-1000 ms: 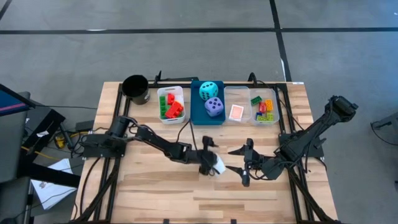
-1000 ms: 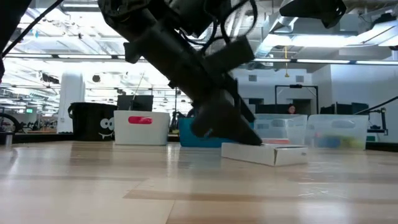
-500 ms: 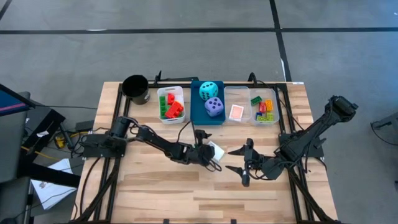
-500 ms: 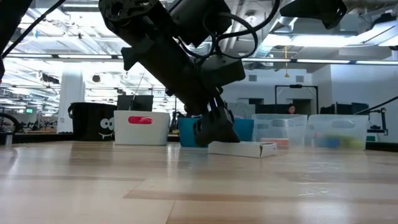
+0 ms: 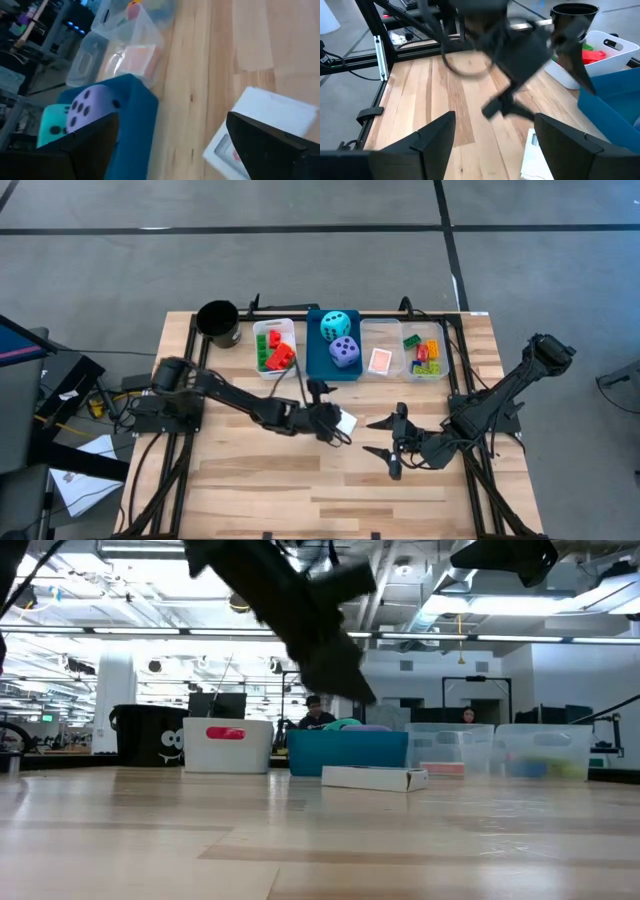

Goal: Pick & Place Toys
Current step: Put the white deck of cards into the left transparent bin

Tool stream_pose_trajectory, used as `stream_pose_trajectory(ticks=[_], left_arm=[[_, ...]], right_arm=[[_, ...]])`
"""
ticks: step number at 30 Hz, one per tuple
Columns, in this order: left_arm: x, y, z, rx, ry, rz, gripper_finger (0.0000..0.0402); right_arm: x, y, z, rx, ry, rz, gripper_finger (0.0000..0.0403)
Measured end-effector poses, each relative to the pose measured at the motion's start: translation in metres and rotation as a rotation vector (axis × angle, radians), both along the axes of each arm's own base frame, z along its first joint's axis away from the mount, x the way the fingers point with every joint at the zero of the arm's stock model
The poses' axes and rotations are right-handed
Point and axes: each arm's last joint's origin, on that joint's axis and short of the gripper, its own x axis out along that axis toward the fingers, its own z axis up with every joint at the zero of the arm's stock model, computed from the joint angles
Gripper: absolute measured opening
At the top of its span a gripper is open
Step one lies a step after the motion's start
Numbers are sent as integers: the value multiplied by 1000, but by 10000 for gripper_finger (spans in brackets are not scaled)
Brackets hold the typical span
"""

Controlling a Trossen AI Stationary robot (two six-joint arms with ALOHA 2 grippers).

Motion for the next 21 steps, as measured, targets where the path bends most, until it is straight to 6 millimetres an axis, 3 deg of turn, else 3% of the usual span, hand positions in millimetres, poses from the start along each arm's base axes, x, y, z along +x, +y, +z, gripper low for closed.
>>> stream_pose_trajectory(ticks=[7,11,16,21], left_arm=[[-25,4,66,-252,-114,-116,360],[-48,7,82,-408,-89,-237,360],[-82,13,96,-423,-140,-269,360],[-115,22,108,-418,-247,-267,360]], right_arm=[[0,-1,-1,63,-4,-48,265],[0,-5,-14,148,40,-147,265],[19,3,-56,158,93,-270,265],[45,15,-119,68,87,-368,265]])
